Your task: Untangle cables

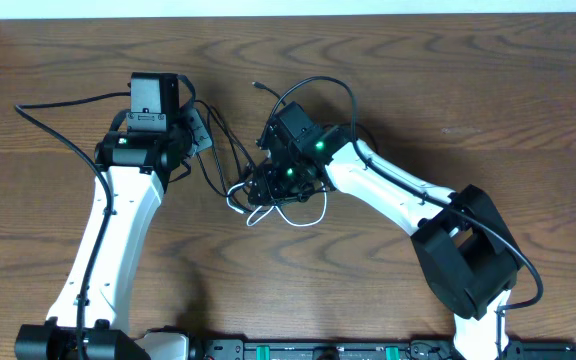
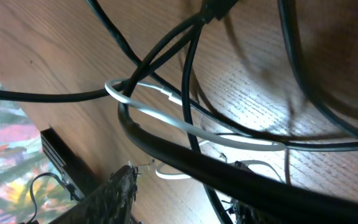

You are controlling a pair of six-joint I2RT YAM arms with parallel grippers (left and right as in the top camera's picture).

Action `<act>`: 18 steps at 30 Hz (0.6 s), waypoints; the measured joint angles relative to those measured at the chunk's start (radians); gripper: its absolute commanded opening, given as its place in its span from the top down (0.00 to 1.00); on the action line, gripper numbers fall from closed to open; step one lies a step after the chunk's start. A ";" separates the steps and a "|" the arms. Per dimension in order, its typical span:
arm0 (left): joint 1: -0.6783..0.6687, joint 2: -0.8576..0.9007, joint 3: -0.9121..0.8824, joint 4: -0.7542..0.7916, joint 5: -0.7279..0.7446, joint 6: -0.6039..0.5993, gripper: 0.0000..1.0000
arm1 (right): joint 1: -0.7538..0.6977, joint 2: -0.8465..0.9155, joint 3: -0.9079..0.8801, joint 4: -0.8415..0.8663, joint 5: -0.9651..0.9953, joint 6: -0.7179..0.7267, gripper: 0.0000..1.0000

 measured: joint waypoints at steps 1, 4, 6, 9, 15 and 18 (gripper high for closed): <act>0.000 0.000 0.000 0.000 0.000 0.000 0.93 | 0.001 -0.002 0.001 0.000 0.002 -0.002 0.52; 0.000 0.000 0.000 0.000 0.000 0.000 0.92 | 0.010 -0.007 0.002 -0.002 0.011 -0.006 0.52; 0.000 0.000 0.000 0.000 0.000 0.000 0.93 | 0.023 -0.008 0.003 -0.010 0.021 -0.006 0.52; 0.000 0.000 0.000 0.000 0.000 0.000 0.93 | 0.043 -0.008 0.003 -0.028 0.046 -0.005 0.55; 0.000 0.000 0.000 -0.002 0.000 0.000 0.92 | 0.096 -0.008 0.005 -0.108 0.172 0.072 0.58; 0.000 0.000 0.000 -0.002 0.000 0.000 0.93 | 0.113 -0.008 0.005 -0.105 0.205 0.126 0.57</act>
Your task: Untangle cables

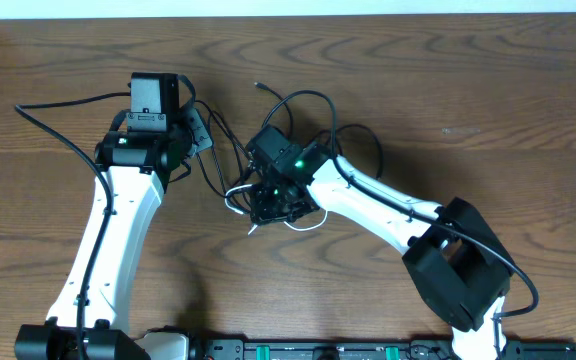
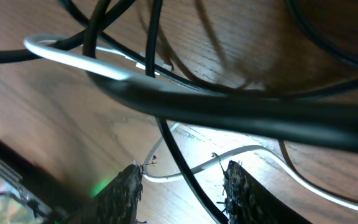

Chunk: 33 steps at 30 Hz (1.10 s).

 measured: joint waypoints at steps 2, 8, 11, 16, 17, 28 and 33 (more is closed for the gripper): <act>0.000 0.000 0.000 0.000 0.000 0.000 0.92 | 0.008 0.000 0.000 0.003 0.014 0.034 0.56; 0.000 0.000 0.000 0.000 0.000 0.000 0.92 | 0.036 -0.003 0.000 0.002 0.051 0.107 0.55; 0.000 0.000 0.000 0.000 0.000 0.000 0.93 | 0.056 -0.004 0.000 -0.009 0.080 0.139 0.55; 0.000 0.000 0.000 -0.001 0.000 0.000 0.92 | 0.069 -0.004 0.001 -0.021 0.142 0.170 0.54; 0.000 0.000 0.000 -0.001 0.000 0.000 0.92 | 0.067 -0.004 0.003 -0.024 0.147 0.172 0.53; 0.000 0.000 0.000 -0.001 0.000 0.000 0.93 | 0.072 -0.022 0.179 -0.163 0.190 0.169 0.51; 0.000 0.000 0.000 -0.001 0.000 0.000 0.93 | 0.074 -0.054 0.196 -0.190 0.211 0.166 0.53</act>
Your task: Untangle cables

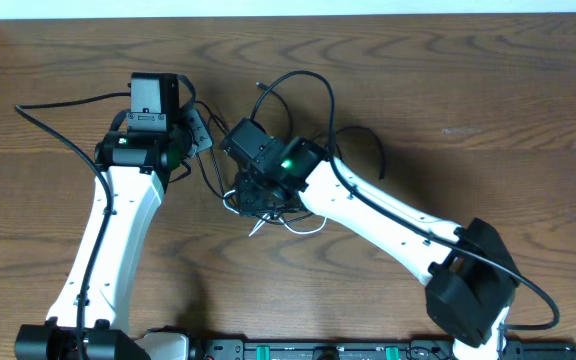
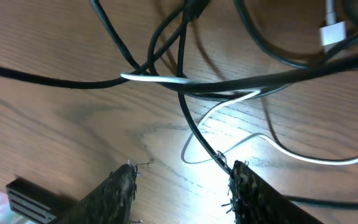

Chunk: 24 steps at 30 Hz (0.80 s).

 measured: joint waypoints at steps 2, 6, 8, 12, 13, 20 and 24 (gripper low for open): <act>0.000 0.000 0.000 0.000 0.000 0.000 0.93 | 0.004 -0.004 0.000 -0.021 0.000 -0.001 0.53; 0.000 0.000 0.000 0.000 0.000 0.000 0.93 | 0.035 -0.004 0.000 -0.055 0.001 -0.001 0.56; 0.000 0.000 0.000 0.000 0.000 0.000 0.93 | 0.058 -0.004 0.000 -0.055 0.003 0.002 0.60; 0.000 0.000 0.000 0.000 0.000 0.000 0.93 | 0.101 -0.004 -0.010 -0.053 0.021 0.032 0.62; 0.000 0.000 0.000 0.000 0.000 0.000 0.92 | 0.109 -0.004 -0.018 -0.048 0.026 0.043 0.63; 0.000 0.000 0.000 -0.005 0.000 0.000 0.92 | 0.116 0.014 -0.074 -0.013 0.057 0.106 0.66; 0.000 0.000 0.000 -0.012 0.000 0.000 0.93 | 0.116 0.026 -0.095 -0.004 0.097 0.131 0.65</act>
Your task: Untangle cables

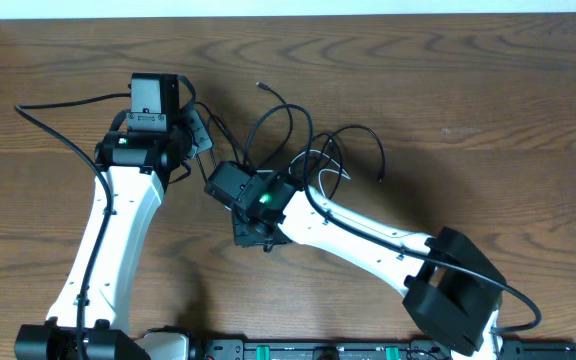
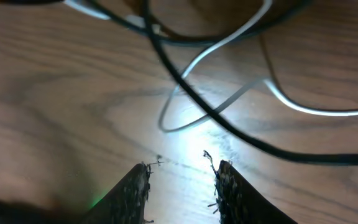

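Black cables (image 1: 286, 128) loop across the middle of the table, one loop ending at the right (image 1: 360, 140). A thin white cable (image 1: 324, 168) lies among them. My left gripper (image 1: 200, 130) sits at the tangle's left edge with a black cable running out of it. My right gripper (image 1: 253, 235) hangs low over bare wood in front of the tangle. In the right wrist view this gripper (image 2: 182, 171) is open with nothing between its fingers (image 2: 135, 190). Beyond them the white cable (image 2: 229, 43) curls under a black cable (image 2: 229, 127).
The table is dark wood (image 1: 488, 90). The right arm's white link (image 1: 368, 240) crosses the front middle of the table. The left arm's own black lead (image 1: 58, 105) trails off to the left.
My right gripper has moved from inside the tangle to the near left and lower, onto bare wood. The cables now lie spread further right, with the white one beside the arm. The left arm is unchanged.
My right gripper was first close in among thick black and white strands at the tangle's centre. At each later moment it was further left, with the strands thinner and farther off in its view. Now it is open in front of a looser spread. The left arm never moved.
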You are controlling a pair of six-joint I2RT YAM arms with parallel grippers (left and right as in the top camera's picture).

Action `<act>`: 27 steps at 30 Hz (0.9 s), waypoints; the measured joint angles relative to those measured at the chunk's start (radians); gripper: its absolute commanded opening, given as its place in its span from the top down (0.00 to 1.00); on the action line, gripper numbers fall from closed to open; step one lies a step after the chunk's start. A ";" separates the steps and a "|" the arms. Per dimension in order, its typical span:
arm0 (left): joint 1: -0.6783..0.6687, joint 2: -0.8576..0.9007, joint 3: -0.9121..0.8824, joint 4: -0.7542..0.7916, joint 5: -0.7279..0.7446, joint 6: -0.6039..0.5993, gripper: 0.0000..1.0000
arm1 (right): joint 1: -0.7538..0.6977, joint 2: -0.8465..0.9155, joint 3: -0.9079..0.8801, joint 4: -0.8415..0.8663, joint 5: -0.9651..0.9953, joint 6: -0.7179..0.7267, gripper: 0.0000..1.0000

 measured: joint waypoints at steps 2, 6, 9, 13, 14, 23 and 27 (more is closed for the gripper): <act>0.000 0.000 0.000 -0.002 0.000 0.000 0.93 | 0.000 0.001 0.000 0.008 0.015 0.005 0.64; 0.000 0.000 0.000 -0.003 0.000 0.000 0.92 | 0.000 0.008 0.000 0.013 0.032 0.016 0.61; 0.000 0.000 0.000 -0.003 0.000 0.000 0.92 | 0.000 0.029 0.000 0.015 0.037 0.021 0.60; 0.000 0.000 0.000 -0.003 0.000 0.000 0.92 | 0.000 0.064 -0.001 0.032 0.041 0.022 0.59; 0.000 0.000 0.000 -0.003 0.000 0.000 0.92 | -0.001 0.073 -0.001 0.038 0.042 0.023 0.59; 0.000 0.000 0.000 -0.003 0.000 0.000 0.92 | -0.038 0.126 -0.001 0.088 0.045 0.019 0.67; 0.000 0.000 0.000 -0.003 0.000 0.000 0.92 | -0.069 0.139 -0.001 0.088 0.045 -0.008 0.81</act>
